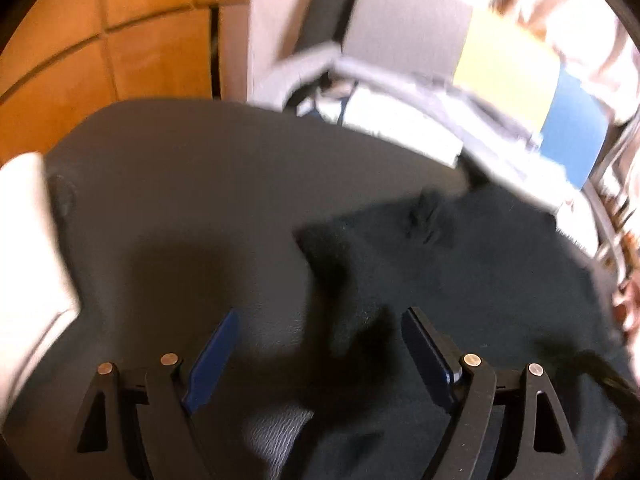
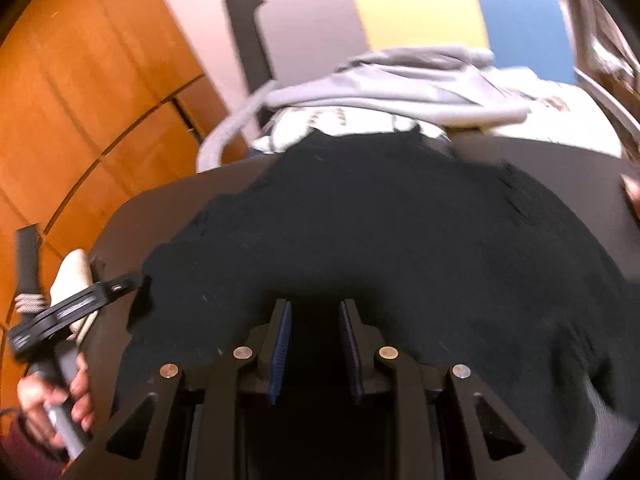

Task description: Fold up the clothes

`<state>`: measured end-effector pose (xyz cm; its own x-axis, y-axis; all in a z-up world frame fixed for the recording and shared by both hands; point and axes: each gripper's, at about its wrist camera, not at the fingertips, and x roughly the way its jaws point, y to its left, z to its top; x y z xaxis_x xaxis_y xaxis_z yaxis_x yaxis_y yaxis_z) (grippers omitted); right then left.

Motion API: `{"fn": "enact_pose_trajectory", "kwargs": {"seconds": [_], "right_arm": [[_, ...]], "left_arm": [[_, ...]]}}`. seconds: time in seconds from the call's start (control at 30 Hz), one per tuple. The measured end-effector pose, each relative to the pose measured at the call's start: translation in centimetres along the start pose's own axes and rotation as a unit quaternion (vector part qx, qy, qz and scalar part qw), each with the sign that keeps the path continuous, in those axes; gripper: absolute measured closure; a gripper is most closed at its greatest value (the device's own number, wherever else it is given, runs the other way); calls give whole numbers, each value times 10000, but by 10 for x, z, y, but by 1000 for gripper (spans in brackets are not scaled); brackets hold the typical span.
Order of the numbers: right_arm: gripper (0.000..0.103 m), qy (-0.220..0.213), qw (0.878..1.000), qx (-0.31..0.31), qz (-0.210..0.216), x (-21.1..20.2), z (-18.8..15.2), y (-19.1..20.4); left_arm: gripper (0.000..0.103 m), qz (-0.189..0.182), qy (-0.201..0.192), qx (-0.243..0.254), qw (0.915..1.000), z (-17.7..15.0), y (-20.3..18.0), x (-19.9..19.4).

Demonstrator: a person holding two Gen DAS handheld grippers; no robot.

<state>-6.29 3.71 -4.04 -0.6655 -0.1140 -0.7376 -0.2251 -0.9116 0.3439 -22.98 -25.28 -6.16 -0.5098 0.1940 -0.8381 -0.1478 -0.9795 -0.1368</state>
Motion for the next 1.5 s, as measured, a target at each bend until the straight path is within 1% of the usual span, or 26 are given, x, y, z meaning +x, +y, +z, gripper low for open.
{"fn": "enact_pose_trajectory", "kwargs": {"seconds": [0.07, 0.1, 0.13, 0.2, 0.27, 0.4, 0.5, 0.57, 0.6, 0.67, 0.7, 0.73, 0.8, 0.83, 0.87, 0.93, 0.97, 1.07, 1.1, 1.17, 1.23, 1.3, 1.4, 1.43, 1.47, 1.5], "right_arm": [[78, -106, 9994, 309, -128, -13, -12, -17], [78, -159, 9986, 464, -192, -20, -18, -26], [78, -212, 9975, 618, -256, -27, -25, -34], [78, -245, 9958, 745, -475, -31, -36, -48], [79, -295, 9948, 831, -510, -30, -47, -62], [79, -603, 9946, 773, -328, -28, -58, -67], [79, -566, 9946, 832, -252, -22, -55, -67], [79, -480, 9951, 834, -210, -20, -52, -66], [79, -449, 9952, 843, -216, -21, -50, -64], [78, -450, 9946, 930, 61, -24, -46, -62], [78, -458, 9938, 985, 222, -24, -44, -61], [78, -465, 9926, 1074, 320, -24, -41, -62], [78, -474, 9895, 1304, 416, -22, -34, -65], [78, -479, 9876, 1419, 464, -21, -31, -67], [78, -475, 9859, 1542, 452, -19, -27, -70], [77, -438, 9818, 1810, 369, -12, -18, -77], [77, -378, 9771, 2057, 400, -7, -16, -84], [78, -207, 9553, 2892, 570, 10, -12, -105], [87, -237, 9521, 2983, 636, 14, -11, -108], [98, -303, 9550, 2886, 619, 11, -11, -106], [98, -371, 9602, 2711, 561, 5, -11, -101], [98, -439, 9650, 2535, 502, -2, -11, -96], [98, -441, 9704, 2348, 349, -6, -15, -93], [97, -298, 9691, 2441, 217, -1, -21, -98], [100, -256, 9654, 2585, 239, 2, -27, -103], [97, -286, 9630, 2665, 284, 0, -29, -105]], "left_arm": [[39, -50, 229, -12, 9997, -1, -1, 12], [58, -183, 147, -10, 9997, -2, 0, 9], [95, -316, 65, -7, 9995, -2, 1, 6], [95, -395, 77, 200, 9990, 0, 0, 0], [95, -474, 89, 408, 9980, 1, -2, -5], [95, -942, 361, -66, 9949, 5, 23, -3], [94, -747, 361, -4, 9965, 0, 30, 7], [92, -487, 208, 362, 9979, 0, 17, -3], [91, -374, 62, 395, 9985, -3, 17, -12], [84, -148, -231, 459, 9986, -7, 16, -30], [72, -35, -481, 398, 9980, -8, 14, -40], [49, 79, -731, 337, 9967, -10, 12, -50], [23, -70, -1280, 143, 9917, -15, 2, -70], [20, -256, -1356, 164, 9903, -13, -5, -72], [19, -501, -1338, 291, 9893, -15, -15, -73], [18, -666, -1059, 693, 9897, -18, -38, -64], [18, -618, -923, 906, 9897, -21, -49, -57], [18, -142, -661, 1419, 9876, -36, -66, -34], [18, -36, -595, 1491, 9870, -39, -67, -28], [17, -93, -550, 1536, 9866, -42, -59, -19], [10, -152, -454, 1472, 9879, -42, -49, -12], [9, -329, -353, 1239, 9911, -41, -35, -10], [6, -232, -386, 1354, 9898, -46, -38, -9], [5, -183, -418, 1397, 9891, -47, -40, -9], [5, -201, -423, 1398, 9891, -48, -39, -9], [5, -218, -427, 1398, 9890, -49, -38, -9]]}}
